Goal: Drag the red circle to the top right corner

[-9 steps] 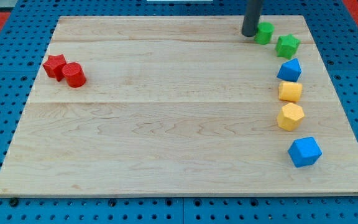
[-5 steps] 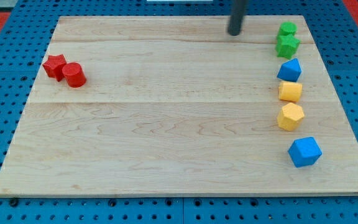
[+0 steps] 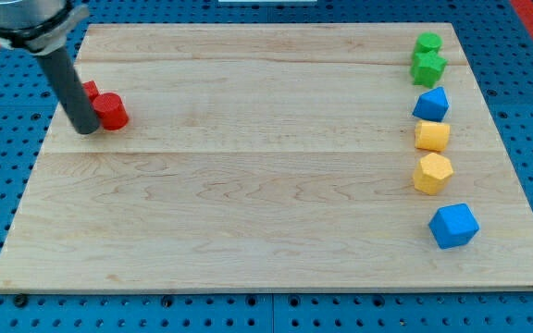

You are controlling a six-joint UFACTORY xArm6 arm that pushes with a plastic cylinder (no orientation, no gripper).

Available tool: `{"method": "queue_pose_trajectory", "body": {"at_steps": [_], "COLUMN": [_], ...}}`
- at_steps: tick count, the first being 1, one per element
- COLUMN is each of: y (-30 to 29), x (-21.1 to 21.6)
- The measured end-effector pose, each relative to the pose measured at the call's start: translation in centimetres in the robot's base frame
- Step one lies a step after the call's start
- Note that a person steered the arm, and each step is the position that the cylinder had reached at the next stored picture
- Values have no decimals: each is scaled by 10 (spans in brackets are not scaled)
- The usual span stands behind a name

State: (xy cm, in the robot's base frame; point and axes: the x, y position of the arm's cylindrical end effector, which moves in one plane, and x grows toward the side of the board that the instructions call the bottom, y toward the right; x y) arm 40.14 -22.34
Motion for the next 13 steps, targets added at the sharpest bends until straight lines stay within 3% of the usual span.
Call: {"method": "queue_pose_trajectory", "body": {"at_steps": [2,6,7,8,9,11,12,13], "y": [27,265,282,242,274,193,201,273], "x": [-69,-126,-135,-140,-157,-159,-185,-195]}}
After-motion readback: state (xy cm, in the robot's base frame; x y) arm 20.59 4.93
